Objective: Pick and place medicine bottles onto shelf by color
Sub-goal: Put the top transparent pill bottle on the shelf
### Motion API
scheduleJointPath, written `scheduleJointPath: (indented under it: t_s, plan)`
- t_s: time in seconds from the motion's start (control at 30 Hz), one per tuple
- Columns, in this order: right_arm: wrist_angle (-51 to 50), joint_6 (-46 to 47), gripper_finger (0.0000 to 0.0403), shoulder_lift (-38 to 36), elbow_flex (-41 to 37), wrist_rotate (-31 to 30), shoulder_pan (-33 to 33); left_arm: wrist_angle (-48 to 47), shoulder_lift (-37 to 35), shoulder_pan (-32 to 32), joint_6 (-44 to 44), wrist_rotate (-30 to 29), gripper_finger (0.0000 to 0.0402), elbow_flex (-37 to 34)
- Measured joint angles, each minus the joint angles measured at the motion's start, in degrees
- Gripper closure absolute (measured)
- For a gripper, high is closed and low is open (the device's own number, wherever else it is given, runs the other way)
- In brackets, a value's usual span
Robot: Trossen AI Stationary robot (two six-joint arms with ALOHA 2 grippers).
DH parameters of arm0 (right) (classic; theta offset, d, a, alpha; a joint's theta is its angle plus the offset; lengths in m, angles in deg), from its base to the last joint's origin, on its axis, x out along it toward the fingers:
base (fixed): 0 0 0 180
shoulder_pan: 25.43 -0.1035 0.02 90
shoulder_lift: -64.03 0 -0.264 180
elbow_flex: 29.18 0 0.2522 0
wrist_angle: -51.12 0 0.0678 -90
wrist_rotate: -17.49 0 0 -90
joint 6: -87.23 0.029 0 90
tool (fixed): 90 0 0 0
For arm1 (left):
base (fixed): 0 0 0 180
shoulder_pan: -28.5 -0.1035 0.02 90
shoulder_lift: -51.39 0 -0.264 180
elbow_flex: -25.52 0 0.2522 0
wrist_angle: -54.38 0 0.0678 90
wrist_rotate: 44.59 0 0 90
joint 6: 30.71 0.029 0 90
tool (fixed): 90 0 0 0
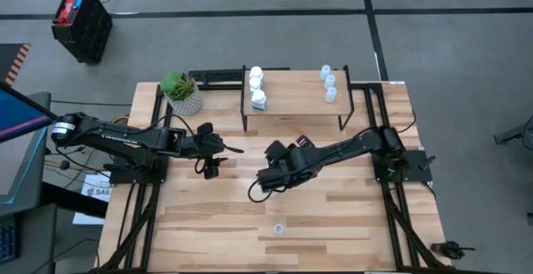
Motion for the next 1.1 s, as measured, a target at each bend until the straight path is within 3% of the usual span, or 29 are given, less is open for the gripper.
scheduleJointPath:
  t_s: [0.1,0.27,0.87,1.1]
  plan:
    - [2.0,0.0,0.0184,0.0,0.0,4.0,-0.2,0.0,0.0,0.0,0.0,0.0,0.0191,0.0]
    - [5.2,-0.2,0.0162,0.0,0.0,4.2,-0.2,0.0,0.0,0.0,0.0,0.0,0.0191,0.0]
    - [10.3,1.6,0.0186,5.2,0.1,4.8,0.8,0.0,0.0,0.0,0.0,0.0,0.0191,0.0]
    - [12.2,0.7,0.0192,8.0,0.1,11.4,2.3,0.0,0.0,0.0,0.0,0.0,0.0191,0.0]
